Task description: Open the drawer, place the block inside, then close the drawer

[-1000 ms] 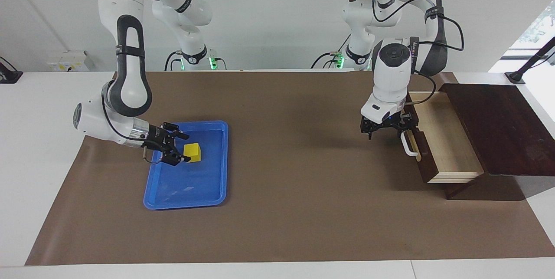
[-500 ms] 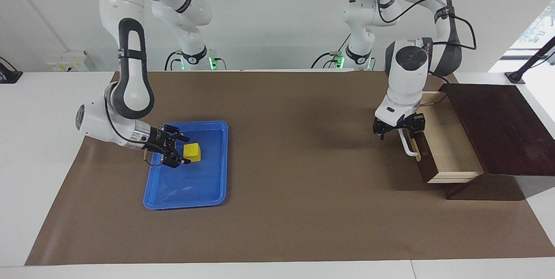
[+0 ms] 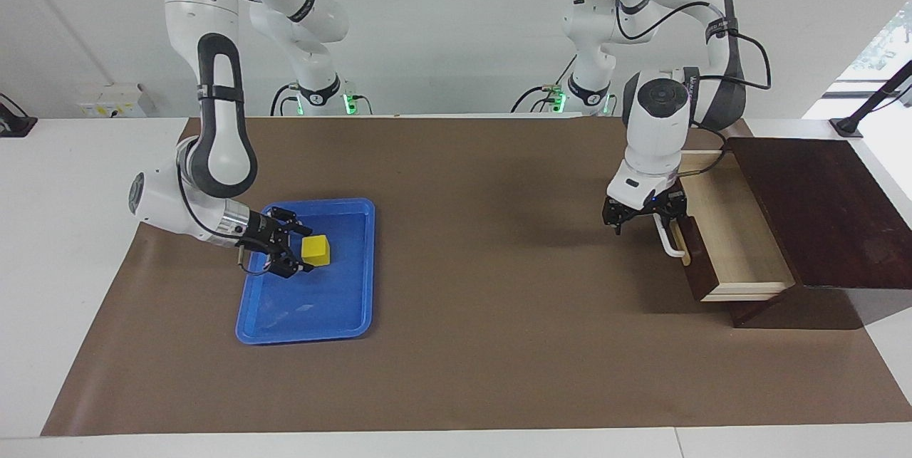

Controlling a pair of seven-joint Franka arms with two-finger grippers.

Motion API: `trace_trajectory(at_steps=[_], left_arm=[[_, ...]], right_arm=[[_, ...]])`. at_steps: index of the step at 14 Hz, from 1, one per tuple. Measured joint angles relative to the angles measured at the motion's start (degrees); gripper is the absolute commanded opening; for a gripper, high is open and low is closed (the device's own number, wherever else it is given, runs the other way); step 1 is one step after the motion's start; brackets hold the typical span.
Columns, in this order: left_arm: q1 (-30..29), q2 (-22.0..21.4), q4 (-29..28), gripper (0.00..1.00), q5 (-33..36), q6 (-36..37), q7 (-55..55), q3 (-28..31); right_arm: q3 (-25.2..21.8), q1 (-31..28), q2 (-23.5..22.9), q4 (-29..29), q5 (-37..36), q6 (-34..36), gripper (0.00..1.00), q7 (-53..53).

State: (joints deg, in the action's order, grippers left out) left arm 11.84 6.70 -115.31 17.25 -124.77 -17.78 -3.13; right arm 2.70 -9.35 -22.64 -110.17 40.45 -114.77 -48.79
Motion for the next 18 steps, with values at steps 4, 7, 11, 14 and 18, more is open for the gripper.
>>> trace_trajectory(at_steps=[4,7,11,14,18], left_arm=[[1.47,0.0,0.01,1.0,0.03,0.0,-1.71,0.04],[1.62,0.0,0.02,1.0,0.04,0.07,-2.06,0.05],[2.3,0.0,2.76,1.0,-0.1,5.26,-2.84,-0.17],[2.79,-0.04,10.74,1.0,-3.83,14.94,-3.8,-0.22],[2.76,-0.36,19.45,1.0,-10.16,24.7,-15.92,0.2]], right_arm=[[0.0,0.0,0.0,0.0,0.0,0.0,0.0,0.0],[0.04,0.04,0.0,0.01,0.0,-0.04,0.0,0.0],[0.11,0.18,0.0,0.08,0.0,-0.12,0.0,0.0],[0.16,0.19,0.03,0.98,0.0,0.05,0.0,0.0],[0.33,0.9,0.19,6.9,0.0,4.85,0.0,-3.88]])
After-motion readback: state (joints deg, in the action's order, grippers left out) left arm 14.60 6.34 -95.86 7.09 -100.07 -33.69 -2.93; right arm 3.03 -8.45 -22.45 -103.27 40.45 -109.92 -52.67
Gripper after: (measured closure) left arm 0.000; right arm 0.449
